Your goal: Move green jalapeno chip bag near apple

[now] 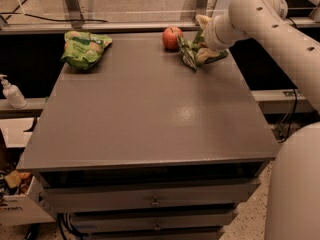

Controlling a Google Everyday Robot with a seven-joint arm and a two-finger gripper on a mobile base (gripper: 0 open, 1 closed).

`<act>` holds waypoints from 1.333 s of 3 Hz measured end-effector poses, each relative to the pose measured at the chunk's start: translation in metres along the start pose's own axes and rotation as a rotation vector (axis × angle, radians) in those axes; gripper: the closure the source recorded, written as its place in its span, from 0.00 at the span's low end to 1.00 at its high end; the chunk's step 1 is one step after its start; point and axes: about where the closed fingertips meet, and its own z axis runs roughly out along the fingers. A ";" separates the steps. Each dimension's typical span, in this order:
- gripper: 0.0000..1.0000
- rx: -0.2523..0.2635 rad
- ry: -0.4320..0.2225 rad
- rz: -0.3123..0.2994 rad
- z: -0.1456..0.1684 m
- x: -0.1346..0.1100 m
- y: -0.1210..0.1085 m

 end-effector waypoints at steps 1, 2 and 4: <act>0.00 0.000 0.000 0.000 -0.001 0.000 -0.001; 0.00 0.000 0.000 0.000 -0.002 -0.001 -0.002; 0.00 0.000 0.000 0.000 -0.003 -0.001 -0.003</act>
Offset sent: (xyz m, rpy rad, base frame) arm -0.0153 -0.0432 0.0558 0.1151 -0.1050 -0.0693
